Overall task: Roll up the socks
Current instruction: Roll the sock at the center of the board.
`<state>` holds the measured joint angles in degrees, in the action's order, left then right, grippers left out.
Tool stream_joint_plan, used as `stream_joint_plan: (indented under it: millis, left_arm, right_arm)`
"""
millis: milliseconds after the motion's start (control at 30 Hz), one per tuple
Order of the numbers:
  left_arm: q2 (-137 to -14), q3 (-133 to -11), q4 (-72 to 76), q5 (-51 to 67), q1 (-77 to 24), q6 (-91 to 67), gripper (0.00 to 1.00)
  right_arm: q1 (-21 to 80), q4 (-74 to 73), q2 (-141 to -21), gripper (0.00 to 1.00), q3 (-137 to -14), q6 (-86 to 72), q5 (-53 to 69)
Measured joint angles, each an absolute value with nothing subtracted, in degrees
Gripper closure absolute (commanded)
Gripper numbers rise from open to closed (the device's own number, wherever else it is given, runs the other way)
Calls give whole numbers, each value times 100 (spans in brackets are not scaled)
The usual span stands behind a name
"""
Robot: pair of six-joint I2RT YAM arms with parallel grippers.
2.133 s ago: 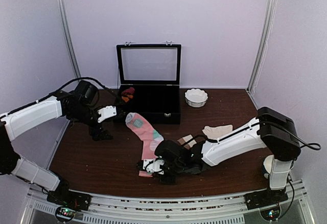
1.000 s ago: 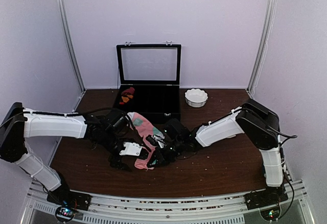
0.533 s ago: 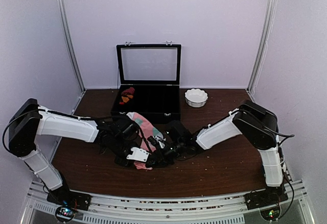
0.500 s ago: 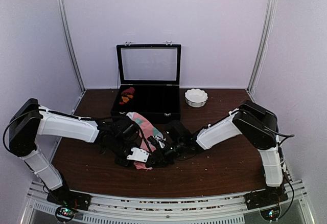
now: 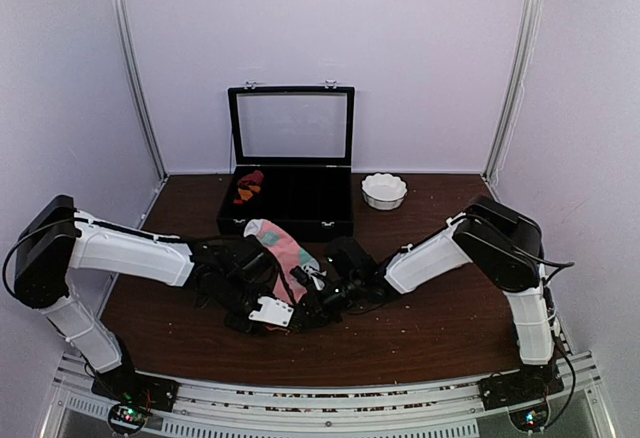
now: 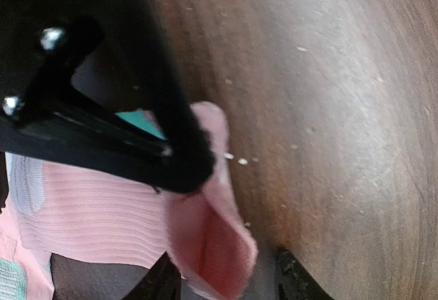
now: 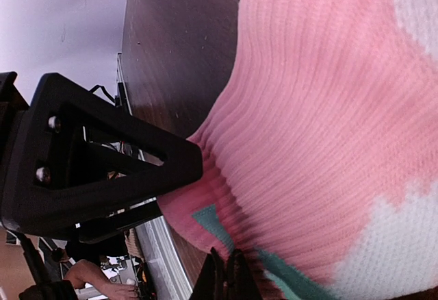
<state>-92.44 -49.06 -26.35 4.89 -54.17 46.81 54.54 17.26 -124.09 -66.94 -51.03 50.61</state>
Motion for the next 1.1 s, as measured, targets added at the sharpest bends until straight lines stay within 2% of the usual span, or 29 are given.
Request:
stream_joint_plan:
  millis: [200,433,533,633,767,833,967,1100]
  left_arm:
    - [-9137,-4696,-2486,158,-5505,4633,81]
    - [-9174,-4727,-2379,-49,-5509,4486,88]
    - [-9260,-4735,-2368,-69,-5509,4438,100]
    - [-9282,-4790,-2421,-64,-5509,4335,100]
    - [-9406,-4989,-2635,119,-5465,4125,100]
    - [-9465,-5103,-2775,290,-5374,3992,100]
    - [-9673,-5461,-3194,749,-5035,3693,100]
    - [-9876,-5734,-3507,1160,-4740,3444,100]
  right_arm:
    - [5452,1841,-12409,100,-6626,-5103,5063]
    - [5450,1907,-12409,96,-6611,-5124,5059]
    - [5450,1920,-12409,89,-6602,-5133,5057]
    - [5448,2034,-12396,77,-6514,-5087,5037]
    - [5448,2099,-12127,71,-6246,-4770,4860]
    - [5446,1990,-11926,58,-6071,-4480,4716]
    - [5443,1988,-11509,57,-5601,-3898,4434]
    - [5498,2189,-11054,48,-4950,-3393,4042]
